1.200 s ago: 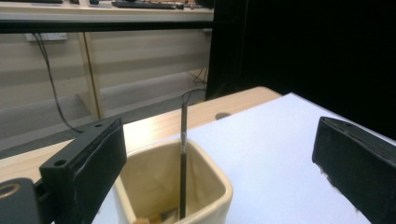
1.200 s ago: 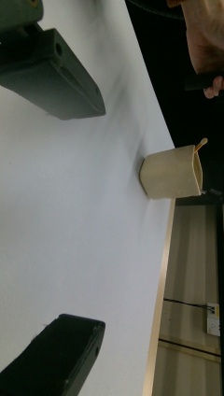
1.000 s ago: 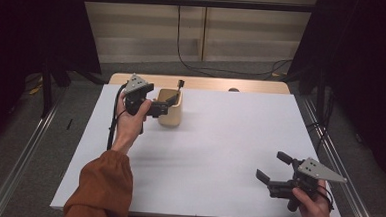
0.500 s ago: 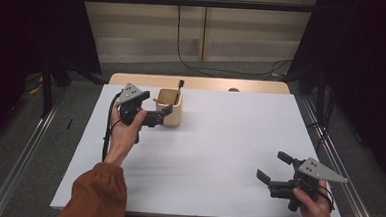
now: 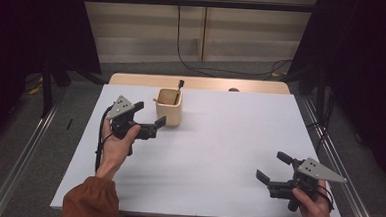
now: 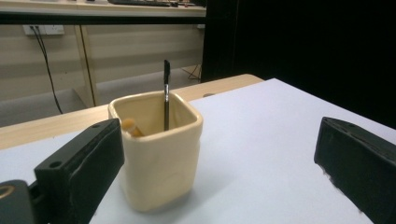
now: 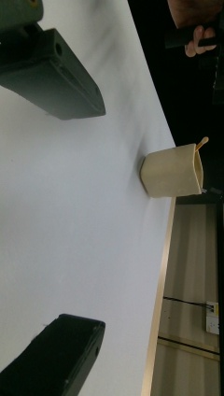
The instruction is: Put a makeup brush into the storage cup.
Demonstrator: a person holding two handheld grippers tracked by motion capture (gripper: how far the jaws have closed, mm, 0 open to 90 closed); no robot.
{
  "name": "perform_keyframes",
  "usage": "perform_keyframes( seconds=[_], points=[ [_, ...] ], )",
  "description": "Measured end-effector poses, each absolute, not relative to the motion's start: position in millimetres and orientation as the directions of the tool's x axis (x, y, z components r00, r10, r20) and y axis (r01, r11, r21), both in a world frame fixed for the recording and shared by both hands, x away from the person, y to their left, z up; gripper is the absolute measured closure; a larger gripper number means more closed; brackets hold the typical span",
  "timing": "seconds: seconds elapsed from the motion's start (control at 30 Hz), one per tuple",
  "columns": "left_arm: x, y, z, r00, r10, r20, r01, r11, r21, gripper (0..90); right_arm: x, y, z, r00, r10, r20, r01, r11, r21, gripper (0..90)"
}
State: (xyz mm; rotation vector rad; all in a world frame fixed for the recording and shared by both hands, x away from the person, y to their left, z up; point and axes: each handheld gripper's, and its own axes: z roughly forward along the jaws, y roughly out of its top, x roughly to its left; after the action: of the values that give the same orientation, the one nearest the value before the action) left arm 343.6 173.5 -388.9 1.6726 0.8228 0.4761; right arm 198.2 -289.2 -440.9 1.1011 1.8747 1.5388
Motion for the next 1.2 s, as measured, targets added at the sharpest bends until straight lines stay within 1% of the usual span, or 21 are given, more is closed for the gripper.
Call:
perform_keyframes(
  seconds=[0.27, 0.67, 0.77, 0.9, 1.0, 1.1, 1.2],
  points=[
    [322, 191, -399, 0.669, 0.734, -0.120, 0.269, -0.089, 0.959, 2.5, 198, -288, -441, -0.571, 0.812, 0.122, 0.281, 0.054, 0.958, 0.0],
    [294, 212, -405, 0.646, 0.757, -0.102, 0.271, -0.103, 0.957, 2.6, 199, -287, -442, -0.573, 0.810, 0.125, 0.286, 0.054, 0.957, 0.0],
    [288, 216, -404, 0.642, 0.762, -0.088, 0.261, -0.109, 0.959, 2.5, 200, -287, -442, -0.574, 0.810, 0.125, 0.287, 0.055, 0.956, 0.0],
    [280, 221, -406, 0.633, 0.769, -0.090, 0.254, -0.096, 0.962, 2.4, 200, -287, -442, -0.576, 0.809, 0.120, 0.283, 0.060, 0.957, 0.0],
    [273, 222, -409, 0.632, 0.772, -0.065, 0.253, -0.126, 0.959, 2.5, 200, -287, -442, -0.576, 0.809, 0.121, 0.285, 0.060, 0.957, 0.0],
    [268, 225, -411, 0.621, 0.780, -0.081, 0.258, -0.105, 0.960, 2.5, 200, -285, -442, -0.581, 0.805, 0.119, 0.286, 0.065, 0.956, 0.0],
    [263, 229, -414, 0.615, 0.785, -0.074, 0.257, -0.111, 0.960, 2.4, 201, -285, -442, -0.581, 0.805, 0.116, 0.285, 0.068, 0.956, 0.0]
  ],
)
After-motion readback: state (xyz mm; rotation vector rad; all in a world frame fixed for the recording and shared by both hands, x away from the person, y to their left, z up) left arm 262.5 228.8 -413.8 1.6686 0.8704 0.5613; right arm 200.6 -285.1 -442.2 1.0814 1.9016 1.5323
